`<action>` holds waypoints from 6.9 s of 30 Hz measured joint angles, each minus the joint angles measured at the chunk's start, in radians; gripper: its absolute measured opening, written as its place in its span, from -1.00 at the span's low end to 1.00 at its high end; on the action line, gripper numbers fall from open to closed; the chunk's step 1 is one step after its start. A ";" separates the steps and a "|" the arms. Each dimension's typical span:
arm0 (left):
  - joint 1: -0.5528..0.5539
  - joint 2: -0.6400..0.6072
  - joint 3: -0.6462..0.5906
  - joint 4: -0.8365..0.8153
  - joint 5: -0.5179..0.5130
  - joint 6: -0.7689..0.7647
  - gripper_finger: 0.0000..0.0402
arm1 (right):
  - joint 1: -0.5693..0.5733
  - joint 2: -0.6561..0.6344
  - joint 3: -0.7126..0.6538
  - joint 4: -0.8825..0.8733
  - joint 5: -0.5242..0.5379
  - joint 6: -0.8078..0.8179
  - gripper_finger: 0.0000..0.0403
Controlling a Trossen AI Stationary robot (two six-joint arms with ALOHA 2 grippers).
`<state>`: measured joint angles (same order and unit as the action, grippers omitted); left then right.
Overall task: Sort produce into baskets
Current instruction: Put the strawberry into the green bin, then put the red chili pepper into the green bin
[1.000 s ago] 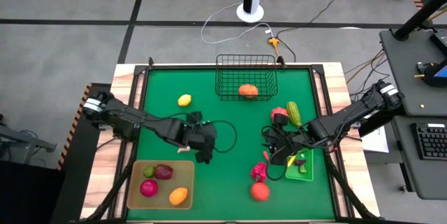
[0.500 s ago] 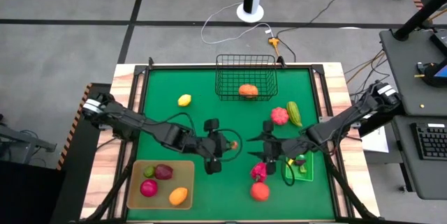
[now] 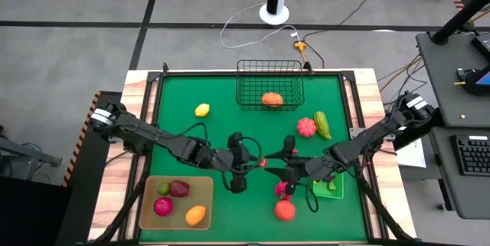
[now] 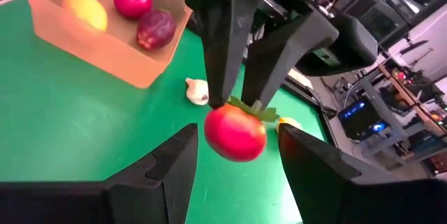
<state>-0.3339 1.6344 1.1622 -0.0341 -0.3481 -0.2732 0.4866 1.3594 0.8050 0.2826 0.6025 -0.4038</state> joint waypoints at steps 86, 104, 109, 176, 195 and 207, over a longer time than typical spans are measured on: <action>-0.115 -0.245 -0.099 -0.427 -0.431 -0.222 -0.62 | -0.328 0.431 0.303 -0.495 -0.317 0.580 -0.42; -0.115 -0.245 -0.099 -0.419 -0.428 -0.226 -0.62 | -0.263 0.010 0.298 -1.177 -0.718 0.908 -0.38; -0.115 -0.245 -0.099 -0.417 -0.428 -0.227 -0.62 | -0.192 -0.091 0.274 -1.366 -0.718 1.119 -0.38; -0.111 -0.151 -0.099 -0.319 -0.431 -0.246 -0.62 | -0.062 -0.204 0.040 -0.606 0.072 0.807 0.02; -0.089 -0.117 -0.099 -0.304 -0.429 -0.184 -0.62 | -0.230 -0.045 0.036 -0.626 -0.151 0.868 0.02; -0.087 -0.117 -0.099 -0.329 -0.429 -0.184 -0.62 | -0.263 -0.019 0.036 -0.830 -0.192 0.991 0.02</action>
<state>-0.4212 1.5177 1.0634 -0.3630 -0.7772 -0.4572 0.2231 1.3407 0.8410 -0.5477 0.4103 0.5869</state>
